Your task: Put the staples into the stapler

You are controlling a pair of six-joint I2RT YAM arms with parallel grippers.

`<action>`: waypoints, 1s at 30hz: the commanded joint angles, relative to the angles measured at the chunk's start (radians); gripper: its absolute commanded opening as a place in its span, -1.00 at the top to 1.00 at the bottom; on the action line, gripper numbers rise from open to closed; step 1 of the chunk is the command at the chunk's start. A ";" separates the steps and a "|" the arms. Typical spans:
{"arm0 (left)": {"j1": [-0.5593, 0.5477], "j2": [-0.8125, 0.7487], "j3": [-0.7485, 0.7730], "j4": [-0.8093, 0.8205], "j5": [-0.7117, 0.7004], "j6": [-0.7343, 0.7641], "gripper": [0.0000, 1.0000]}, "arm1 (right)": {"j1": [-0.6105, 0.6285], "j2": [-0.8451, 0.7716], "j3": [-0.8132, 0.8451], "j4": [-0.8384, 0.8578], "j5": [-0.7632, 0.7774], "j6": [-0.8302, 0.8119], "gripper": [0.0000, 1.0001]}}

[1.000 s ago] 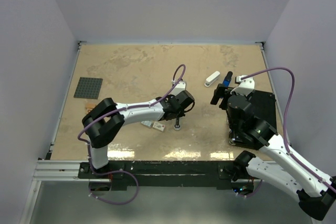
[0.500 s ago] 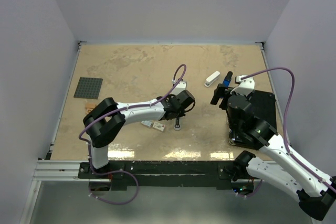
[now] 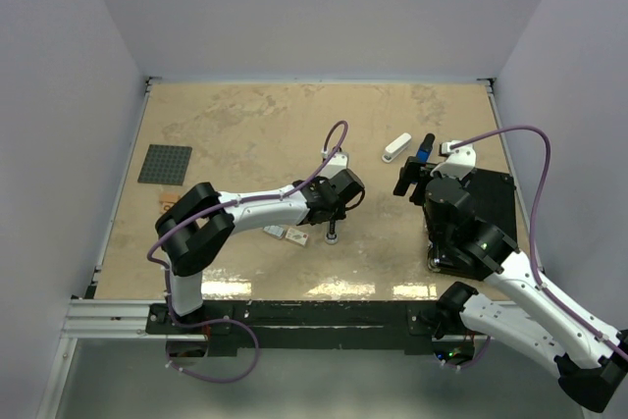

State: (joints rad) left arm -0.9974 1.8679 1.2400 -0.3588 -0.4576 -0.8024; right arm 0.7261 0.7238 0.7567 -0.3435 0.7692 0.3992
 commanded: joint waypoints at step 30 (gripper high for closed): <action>0.039 -0.596 -0.620 0.570 0.244 0.286 -0.91 | -0.212 1.086 0.656 -0.048 -0.742 0.082 -0.82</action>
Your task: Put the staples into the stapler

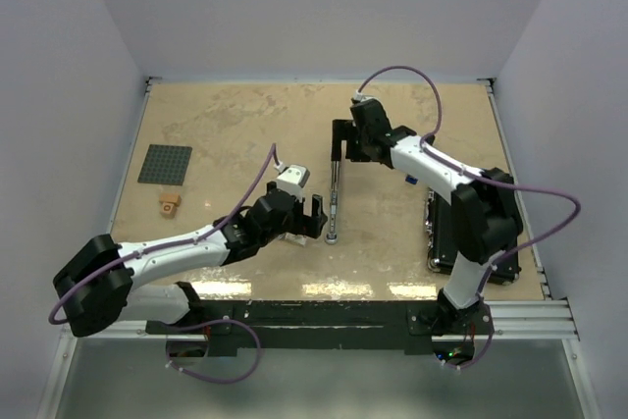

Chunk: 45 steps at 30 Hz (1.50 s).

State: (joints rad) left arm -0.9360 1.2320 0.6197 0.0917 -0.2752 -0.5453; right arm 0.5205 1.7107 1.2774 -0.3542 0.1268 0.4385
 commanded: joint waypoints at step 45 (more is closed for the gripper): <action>-0.072 0.423 0.247 -0.061 -0.090 0.021 0.95 | -0.007 0.078 0.056 -0.003 0.077 0.190 0.52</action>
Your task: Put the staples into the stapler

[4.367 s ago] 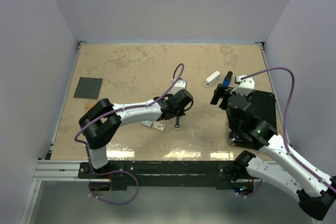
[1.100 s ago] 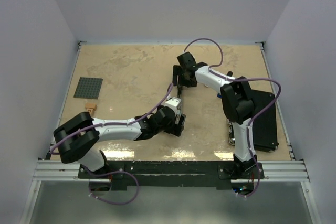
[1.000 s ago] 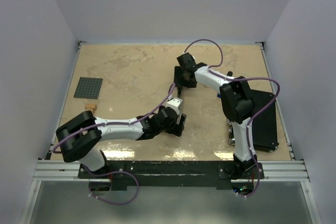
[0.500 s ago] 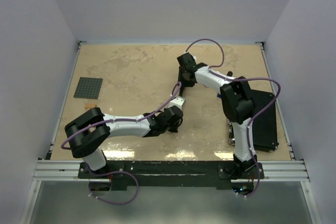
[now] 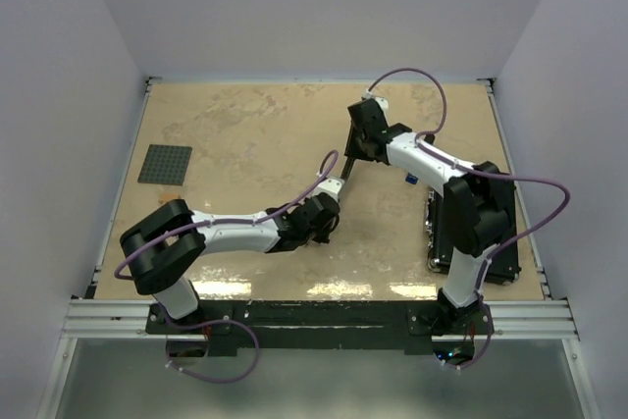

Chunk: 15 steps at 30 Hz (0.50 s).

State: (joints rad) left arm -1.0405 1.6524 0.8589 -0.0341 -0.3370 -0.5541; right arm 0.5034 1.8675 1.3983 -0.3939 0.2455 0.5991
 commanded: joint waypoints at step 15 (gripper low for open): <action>0.036 -0.017 -0.072 0.264 -0.062 0.060 0.94 | 0.165 -0.255 -0.228 0.108 0.052 0.062 0.49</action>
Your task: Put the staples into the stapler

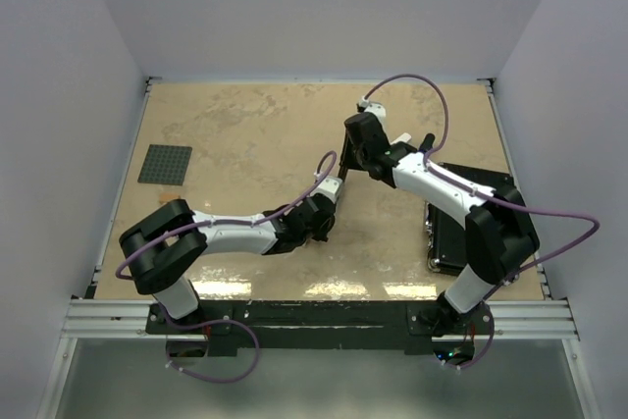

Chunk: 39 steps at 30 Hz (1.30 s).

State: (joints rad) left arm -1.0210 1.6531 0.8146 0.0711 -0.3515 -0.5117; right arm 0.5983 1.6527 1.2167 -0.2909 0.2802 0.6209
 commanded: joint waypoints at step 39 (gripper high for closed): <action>0.018 -0.073 -0.153 0.302 -0.033 -0.010 0.83 | 0.159 -0.225 -0.422 0.429 -0.072 -0.076 -0.29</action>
State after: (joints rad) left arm -1.0084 1.6222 0.6792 0.3195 -0.3752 -0.5022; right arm 0.7460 1.4765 0.8288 0.0475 0.2604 0.5648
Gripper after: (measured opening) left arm 0.253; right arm 0.636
